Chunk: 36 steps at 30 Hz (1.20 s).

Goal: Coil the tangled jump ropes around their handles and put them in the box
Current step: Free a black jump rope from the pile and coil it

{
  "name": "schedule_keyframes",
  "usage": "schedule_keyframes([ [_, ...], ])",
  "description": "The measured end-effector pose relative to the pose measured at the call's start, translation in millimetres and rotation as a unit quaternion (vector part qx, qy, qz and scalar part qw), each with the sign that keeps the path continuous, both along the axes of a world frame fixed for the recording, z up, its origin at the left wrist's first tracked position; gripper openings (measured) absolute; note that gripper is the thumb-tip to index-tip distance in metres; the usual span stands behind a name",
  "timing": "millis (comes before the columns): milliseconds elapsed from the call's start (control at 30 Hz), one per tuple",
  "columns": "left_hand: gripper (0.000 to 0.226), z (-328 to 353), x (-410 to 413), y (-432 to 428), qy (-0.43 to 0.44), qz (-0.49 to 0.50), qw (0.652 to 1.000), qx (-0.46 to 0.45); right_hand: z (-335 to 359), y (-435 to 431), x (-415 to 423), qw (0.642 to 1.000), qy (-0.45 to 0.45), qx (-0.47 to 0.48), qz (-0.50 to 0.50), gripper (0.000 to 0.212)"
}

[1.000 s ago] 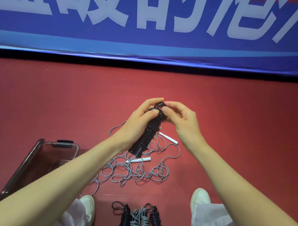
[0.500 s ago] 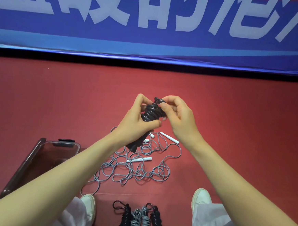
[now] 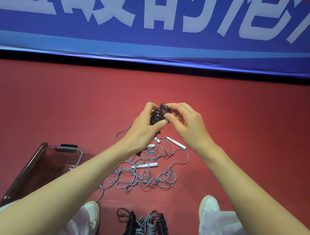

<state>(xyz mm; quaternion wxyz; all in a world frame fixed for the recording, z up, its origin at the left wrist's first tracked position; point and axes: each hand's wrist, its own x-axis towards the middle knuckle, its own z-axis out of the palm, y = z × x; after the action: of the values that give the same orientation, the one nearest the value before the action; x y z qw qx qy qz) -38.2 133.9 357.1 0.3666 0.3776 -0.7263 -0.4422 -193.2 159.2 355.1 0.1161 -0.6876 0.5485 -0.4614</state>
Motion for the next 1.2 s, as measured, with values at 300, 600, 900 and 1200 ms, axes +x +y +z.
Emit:
schedule_keyframes([
  [300,0.018,2.3,-3.2,-6.9,0.073,0.009,0.994,0.083,2.5,3.6,-1.0,0.998,0.048,-0.019,0.039,0.029],
  [600,0.014,5.3,-1.7,-8.7,0.09,-0.059,0.993,0.051,8.7,3.2,1.0,0.99,-0.136,0.045,0.014,0.018],
  [900,0.025,-6.0,5.6,-7.7,-0.037,-0.026,0.991,-0.126,20.9,-1.6,6.0,0.891,-0.403,0.206,0.038,0.012],
  [1200,0.017,2.5,1.3,-1.1,0.027,-0.082,0.995,0.051,23.3,-7.9,-5.6,0.838,-0.467,0.284,0.012,0.013],
])
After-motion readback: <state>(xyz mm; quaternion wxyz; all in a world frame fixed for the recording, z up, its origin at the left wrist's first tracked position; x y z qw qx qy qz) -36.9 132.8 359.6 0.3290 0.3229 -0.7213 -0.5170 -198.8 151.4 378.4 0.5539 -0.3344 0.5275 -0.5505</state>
